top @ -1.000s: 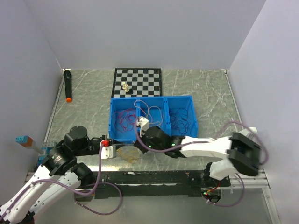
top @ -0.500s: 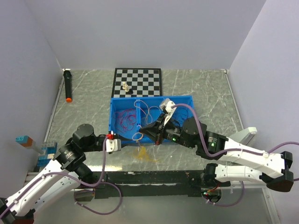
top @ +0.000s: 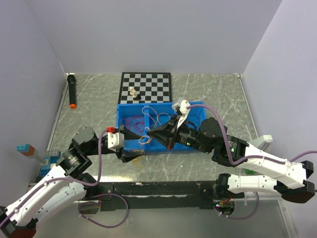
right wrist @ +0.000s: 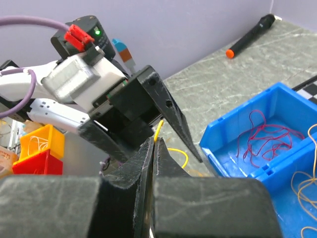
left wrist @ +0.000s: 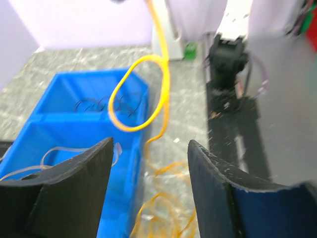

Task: Untangle the cables

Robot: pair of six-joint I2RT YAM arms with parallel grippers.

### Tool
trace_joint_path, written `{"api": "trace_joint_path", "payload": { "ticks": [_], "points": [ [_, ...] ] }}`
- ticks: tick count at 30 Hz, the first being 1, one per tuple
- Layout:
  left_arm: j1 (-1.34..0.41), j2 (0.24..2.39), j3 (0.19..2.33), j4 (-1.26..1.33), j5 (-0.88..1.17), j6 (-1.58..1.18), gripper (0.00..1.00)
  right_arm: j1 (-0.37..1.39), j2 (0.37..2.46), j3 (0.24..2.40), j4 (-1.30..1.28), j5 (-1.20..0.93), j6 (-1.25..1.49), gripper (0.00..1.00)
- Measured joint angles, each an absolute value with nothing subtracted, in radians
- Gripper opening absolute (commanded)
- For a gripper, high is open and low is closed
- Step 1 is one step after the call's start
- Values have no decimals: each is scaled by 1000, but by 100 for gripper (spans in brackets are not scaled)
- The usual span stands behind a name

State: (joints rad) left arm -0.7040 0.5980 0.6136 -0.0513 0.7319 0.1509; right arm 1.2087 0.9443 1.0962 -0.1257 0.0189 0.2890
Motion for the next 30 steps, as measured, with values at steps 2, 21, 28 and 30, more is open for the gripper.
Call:
{"api": "trace_joint_path", "payload": {
  "ticks": [2,21,28,30],
  "points": [
    [-704,598,627,-35,756,103,63,1209,945,1106,-129,19,283,0],
    [-706,583,630,14,823,-10,2,1209,975,1282,-192,61,183,0],
    [-706,571,630,4,813,22,65,1209,957,1346,-215,96,123,0],
    [-706,571,628,4,813,17,66,1209,954,1350,-225,98,116,0]
  ]
}}
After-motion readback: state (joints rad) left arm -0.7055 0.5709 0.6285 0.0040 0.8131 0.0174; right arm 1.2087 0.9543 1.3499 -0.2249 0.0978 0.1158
